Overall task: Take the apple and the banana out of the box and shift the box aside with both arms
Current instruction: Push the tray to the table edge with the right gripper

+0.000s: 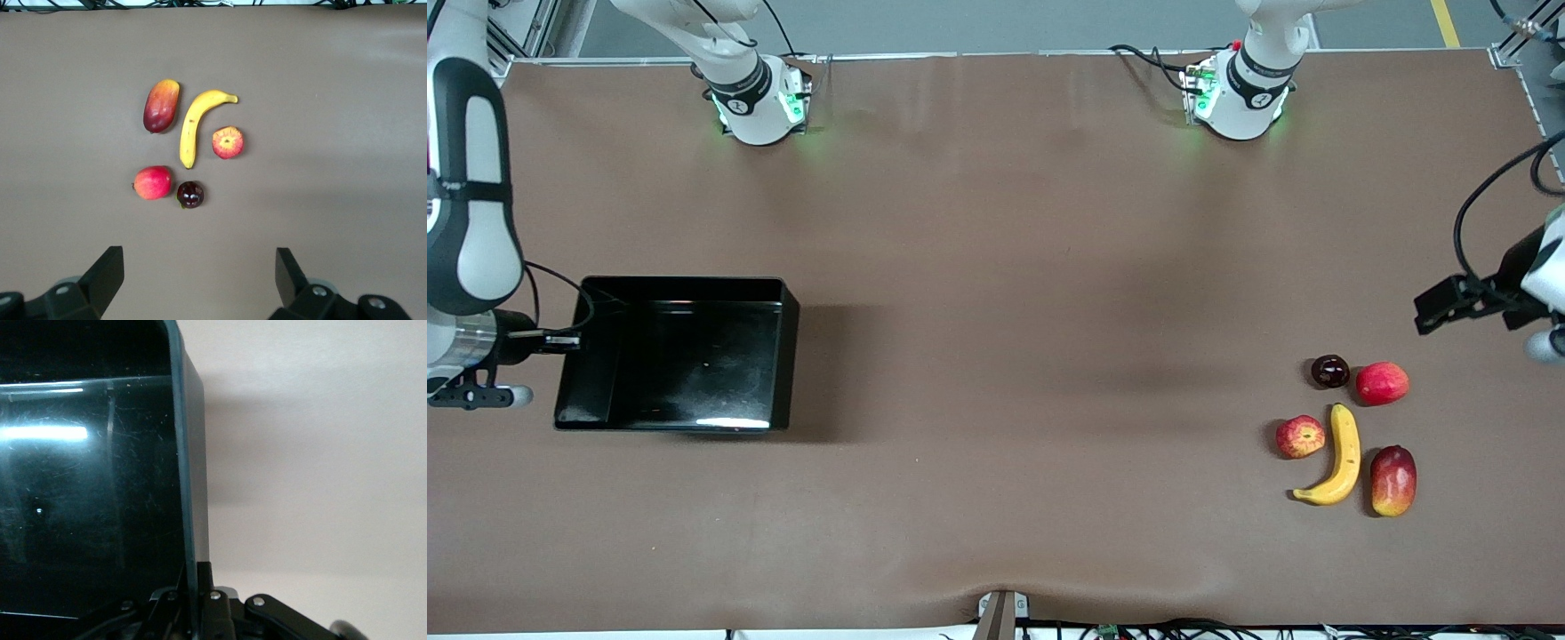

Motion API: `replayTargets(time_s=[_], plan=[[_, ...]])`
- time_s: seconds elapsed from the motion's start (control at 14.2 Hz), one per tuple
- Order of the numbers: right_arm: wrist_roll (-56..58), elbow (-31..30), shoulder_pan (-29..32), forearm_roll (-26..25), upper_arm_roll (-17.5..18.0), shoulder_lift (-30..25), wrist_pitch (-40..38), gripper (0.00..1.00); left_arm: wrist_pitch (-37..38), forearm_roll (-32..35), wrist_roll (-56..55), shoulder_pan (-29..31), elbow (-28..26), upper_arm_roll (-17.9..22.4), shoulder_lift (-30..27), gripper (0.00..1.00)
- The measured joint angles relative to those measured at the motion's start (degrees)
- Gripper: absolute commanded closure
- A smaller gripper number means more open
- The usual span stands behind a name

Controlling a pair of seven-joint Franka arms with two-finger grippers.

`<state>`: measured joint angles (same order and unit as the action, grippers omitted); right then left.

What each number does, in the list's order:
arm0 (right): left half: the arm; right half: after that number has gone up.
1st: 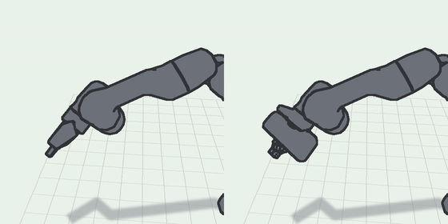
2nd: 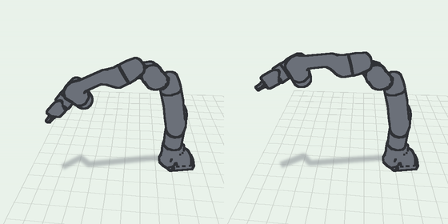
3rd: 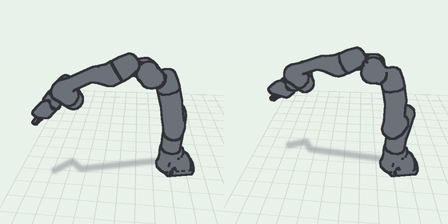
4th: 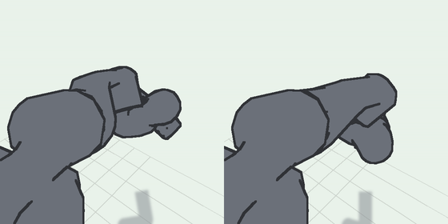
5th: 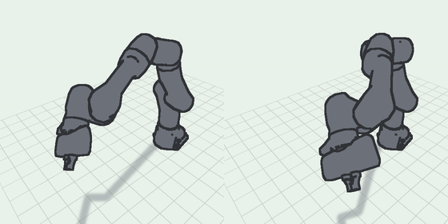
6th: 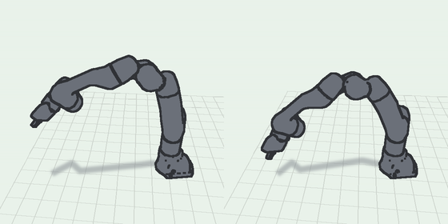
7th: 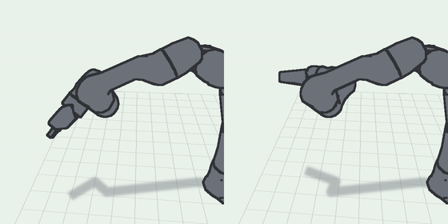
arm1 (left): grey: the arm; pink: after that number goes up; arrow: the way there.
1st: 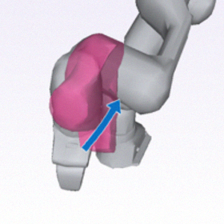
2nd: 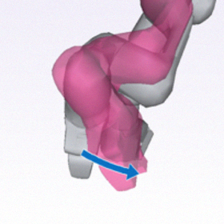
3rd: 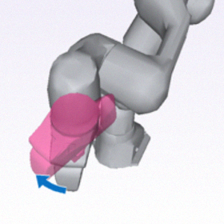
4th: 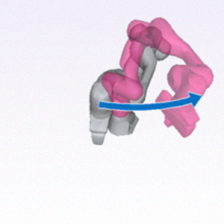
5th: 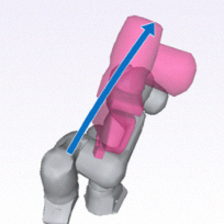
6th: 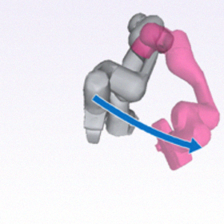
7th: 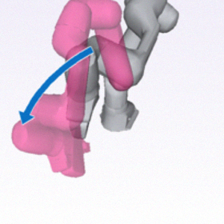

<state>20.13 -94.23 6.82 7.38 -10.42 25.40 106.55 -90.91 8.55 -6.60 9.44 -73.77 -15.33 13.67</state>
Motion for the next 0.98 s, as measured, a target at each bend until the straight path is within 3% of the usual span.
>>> replayTargets(time_s=[0.56,0.63,0.7,0.77,0.98], plan=[[6.1,-10.7,4.0,-0.4,0.1,3.3,16.9,1.0,2.7,-0.2,-0.4,-2.0,-3.0,1.4,-5.5,0.0],[6.1,-11.4,4.0,-0.4,0.1,3.3,17.3,0.87,2.7,-0.5,-0.5,-3.7,-4.3,3.0,-6.6,0.0],[6.1,-12.0,4.0,-0.4,0.1,3.3,17.3,0.21,2.6,-1.2,-0.5,-5.0,-5.7,4.4,-7.7,0.0],[6.1,-12.3,4.1,-0.4,0.1,3.3,17.3,0.0,2.2,-1.7,-0.5,-5.8,-7.4,5.4,-8.8,0.0],[6.1,-12.4,4.2,-0.4,0.1,3.3,16.3,0.0,0.5,-2.5,-0.5,-8.8,-12.2,9.2,-12.0,0.0]])
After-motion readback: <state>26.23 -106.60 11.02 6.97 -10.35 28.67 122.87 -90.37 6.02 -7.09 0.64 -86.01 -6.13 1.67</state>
